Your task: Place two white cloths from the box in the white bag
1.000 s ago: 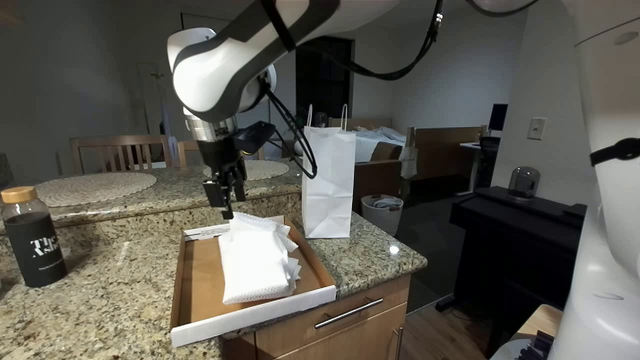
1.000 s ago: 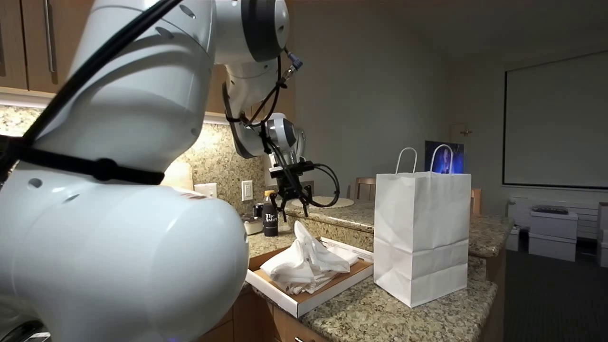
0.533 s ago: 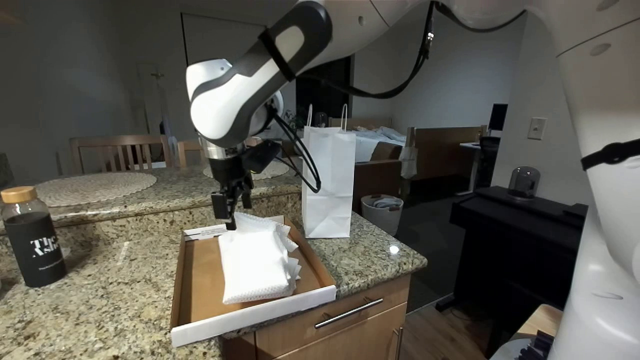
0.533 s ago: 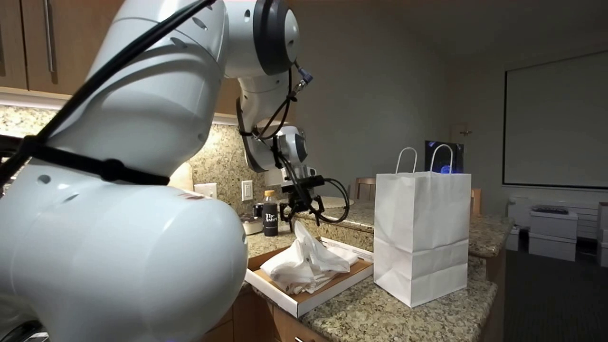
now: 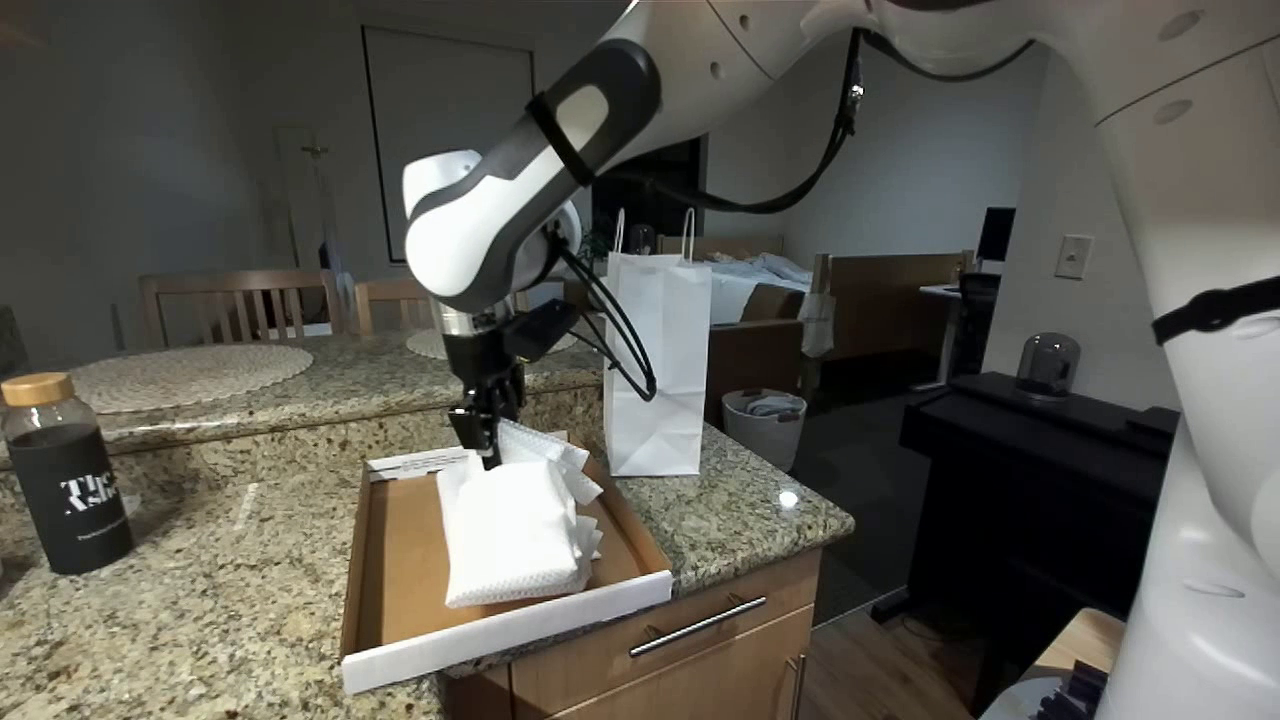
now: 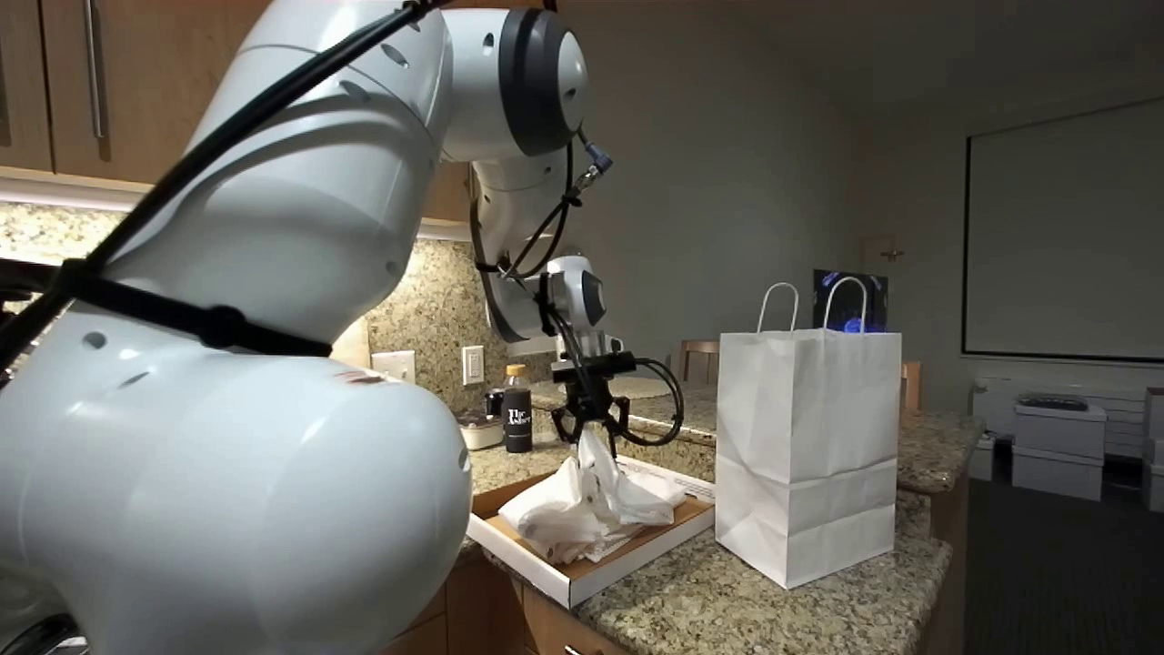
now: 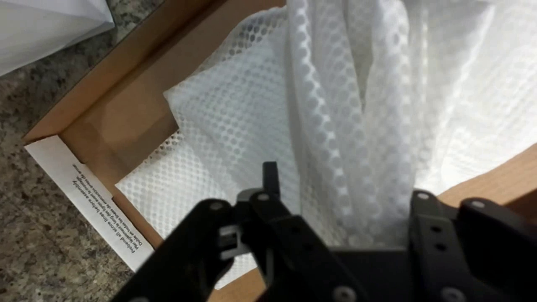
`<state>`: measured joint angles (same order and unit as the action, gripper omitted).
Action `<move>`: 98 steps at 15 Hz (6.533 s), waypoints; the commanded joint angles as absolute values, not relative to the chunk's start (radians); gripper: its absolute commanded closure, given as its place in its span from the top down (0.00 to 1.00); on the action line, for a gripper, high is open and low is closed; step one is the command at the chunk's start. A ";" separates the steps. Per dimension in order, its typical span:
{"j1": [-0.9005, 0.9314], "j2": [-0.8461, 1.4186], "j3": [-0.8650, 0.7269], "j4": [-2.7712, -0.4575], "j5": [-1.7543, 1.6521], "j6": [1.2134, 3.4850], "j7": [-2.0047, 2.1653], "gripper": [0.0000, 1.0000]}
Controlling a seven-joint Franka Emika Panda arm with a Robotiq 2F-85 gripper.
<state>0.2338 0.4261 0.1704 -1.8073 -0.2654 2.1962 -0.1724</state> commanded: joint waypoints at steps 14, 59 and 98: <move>0.194 0.333 0.221 -1.835 -0.070 2.003 -0.274 0.09; 0.044 -0.330 -0.071 -1.632 0.065 1.793 -0.235 0.07; -0.212 0.385 -0.226 -0.907 0.517 1.524 0.224 0.06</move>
